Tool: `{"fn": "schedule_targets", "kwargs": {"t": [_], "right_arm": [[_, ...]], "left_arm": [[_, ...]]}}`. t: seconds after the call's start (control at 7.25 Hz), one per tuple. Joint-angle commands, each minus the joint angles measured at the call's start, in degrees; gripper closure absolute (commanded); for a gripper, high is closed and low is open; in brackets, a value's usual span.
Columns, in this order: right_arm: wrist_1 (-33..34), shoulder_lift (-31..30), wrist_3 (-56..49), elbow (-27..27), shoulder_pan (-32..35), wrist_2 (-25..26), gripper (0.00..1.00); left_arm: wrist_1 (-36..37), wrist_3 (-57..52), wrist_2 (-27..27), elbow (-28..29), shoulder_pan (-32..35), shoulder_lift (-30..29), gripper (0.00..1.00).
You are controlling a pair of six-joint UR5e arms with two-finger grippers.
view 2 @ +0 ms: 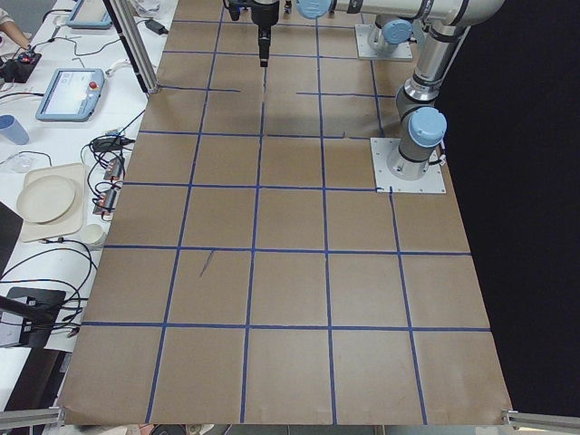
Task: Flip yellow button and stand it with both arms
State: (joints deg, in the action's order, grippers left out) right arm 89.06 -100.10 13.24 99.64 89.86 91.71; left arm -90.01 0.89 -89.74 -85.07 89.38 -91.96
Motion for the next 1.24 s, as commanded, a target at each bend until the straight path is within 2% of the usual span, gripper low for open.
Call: {"fn": "schedule_targets", "kwargs": {"t": [0.0, 0.14, 1.1], "right_arm": [[0.0, 0.2, -0.1, 0.0, -0.9, -2.2, 0.0], [-0.1, 0.0, -0.1, -0.1, -1.6, -3.5, 0.0], [-1.7, -0.3, 0.0, -0.1, -1.2, -3.0, 0.0]], "left_arm": [[-0.1, 0.1, -0.1, -1.0, 0.4, 0.3, 0.01], [-0.1, 0.1, -0.1, -1.0, 0.4, 0.3, 0.01], [-0.1, 0.1, 0.0, -0.6, 0.4, 0.2, 0.01]]}}
